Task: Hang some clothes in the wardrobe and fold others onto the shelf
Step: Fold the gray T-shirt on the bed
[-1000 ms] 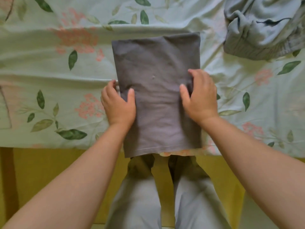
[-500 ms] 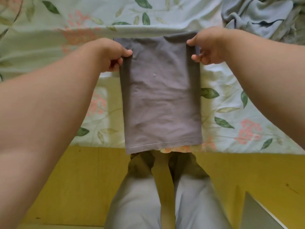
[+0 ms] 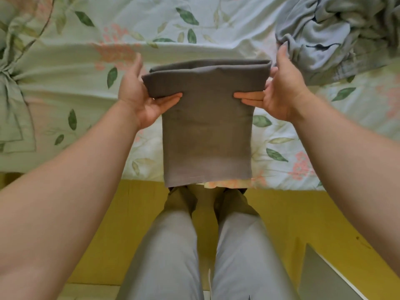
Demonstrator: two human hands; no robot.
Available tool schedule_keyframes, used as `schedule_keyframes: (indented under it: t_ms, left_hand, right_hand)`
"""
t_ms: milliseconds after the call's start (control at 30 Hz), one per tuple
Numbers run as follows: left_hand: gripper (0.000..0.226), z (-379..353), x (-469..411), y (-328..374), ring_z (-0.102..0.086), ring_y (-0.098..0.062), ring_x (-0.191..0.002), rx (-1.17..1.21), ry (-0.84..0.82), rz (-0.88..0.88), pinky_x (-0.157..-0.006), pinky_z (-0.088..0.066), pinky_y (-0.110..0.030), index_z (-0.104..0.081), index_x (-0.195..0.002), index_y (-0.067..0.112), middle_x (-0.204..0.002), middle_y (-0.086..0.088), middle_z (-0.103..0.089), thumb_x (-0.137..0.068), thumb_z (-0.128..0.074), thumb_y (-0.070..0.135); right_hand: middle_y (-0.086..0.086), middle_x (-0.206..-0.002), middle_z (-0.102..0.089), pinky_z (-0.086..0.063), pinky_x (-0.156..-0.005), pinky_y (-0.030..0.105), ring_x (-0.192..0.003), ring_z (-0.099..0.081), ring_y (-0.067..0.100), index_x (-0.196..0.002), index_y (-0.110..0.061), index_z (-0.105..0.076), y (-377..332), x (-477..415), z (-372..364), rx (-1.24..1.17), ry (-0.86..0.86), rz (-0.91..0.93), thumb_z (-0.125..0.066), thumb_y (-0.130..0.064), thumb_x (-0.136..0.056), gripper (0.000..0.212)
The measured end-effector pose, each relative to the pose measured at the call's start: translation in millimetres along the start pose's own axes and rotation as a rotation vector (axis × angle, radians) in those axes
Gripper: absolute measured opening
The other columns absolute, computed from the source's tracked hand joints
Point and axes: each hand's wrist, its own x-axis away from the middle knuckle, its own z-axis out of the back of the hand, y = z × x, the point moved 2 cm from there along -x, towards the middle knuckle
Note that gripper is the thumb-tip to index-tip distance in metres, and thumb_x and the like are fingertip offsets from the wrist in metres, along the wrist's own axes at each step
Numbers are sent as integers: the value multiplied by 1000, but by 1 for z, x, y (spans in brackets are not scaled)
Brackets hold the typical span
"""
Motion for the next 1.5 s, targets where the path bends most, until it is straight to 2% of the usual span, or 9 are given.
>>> schedule_keyframes:
  t_ms: [133,267,400,600,733,967,1167,1300,1500]
  left_hand:
    - [44,16,31,-17,-71,-36,-98,27,43,90,-86,-59,-48,-59,-121,3,-114,-20,-67,-96,-60,39]
    - [32,41,54,-42,-63,-20,-101,-119,15,145,-87,-58,-33,-59,-118,9,-113,-11,-58,-90,-54,-5]
    - [58,61,63,-72,-61,-20,-95,-285,156,143,-70,-57,-27,-43,-136,12,-111,-11,-52,-86,-50,-18]
    - [41,85,47,-124,-67,-21,-92,-380,277,208,-65,-57,-27,-55,-121,4,-121,-12,-65,-87,-53,-19]
    - [49,106,34,-151,-67,-24,-104,-594,405,95,-87,-57,-36,-55,-130,4,-122,-10,-66,-84,-64,-12]
    - [28,112,25,-171,-67,-25,-97,-846,461,-33,-90,-56,-36,-59,-99,15,-91,0,-66,-83,-56,-7]
    - [50,61,41,-151,-44,-30,-131,-1259,732,-363,-110,-31,-39,-49,-129,15,-143,-9,-44,-80,-53,8]
    - [61,11,35,-157,-23,-26,-149,-1647,394,-904,-121,-9,-45,-38,-149,16,-160,-5,-29,-90,-43,30]
    - [65,22,-40,-173,-5,-24,-154,-2028,148,-848,-123,-1,-53,-13,-159,21,-167,-3,-8,-101,-20,49]
  right_hand:
    - [9,-118,-58,-56,-89,52,-92,-72,43,-145,-19,-34,14,28,8,-23,-19,-69,-36,-64,-98,65]
    - [16,-105,-63,-60,-71,43,-84,-71,27,-105,-10,-54,43,59,20,12,-14,-81,-62,-8,-93,14]
    - [9,-112,-70,-54,-65,28,-93,-67,16,-106,-13,-55,86,77,32,143,55,-36,-59,17,-83,39]
    - [2,-110,-57,-55,-75,32,-99,-63,17,-116,-21,-45,141,72,38,385,269,-48,-67,7,-84,48]
    - [9,-115,-62,-56,-88,38,-105,-64,22,-115,-19,-46,167,53,46,464,328,-85,-68,2,-86,43]
    - [-6,-84,-54,-51,-96,36,-87,-58,15,-107,-19,-49,186,37,51,643,395,-12,-66,-6,-86,30]
    - [7,-142,-41,-38,-105,35,-125,-46,24,-133,-19,-43,171,48,30,949,586,160,-54,-6,-81,55]
    - [6,-158,-31,-17,-117,44,-145,-29,23,-148,-16,-39,162,48,-6,1124,597,558,-48,-20,-88,61]
    - [2,-164,-22,-5,-123,46,-152,-16,18,-156,-18,-27,197,-11,-6,1541,439,630,-28,-43,-102,59]
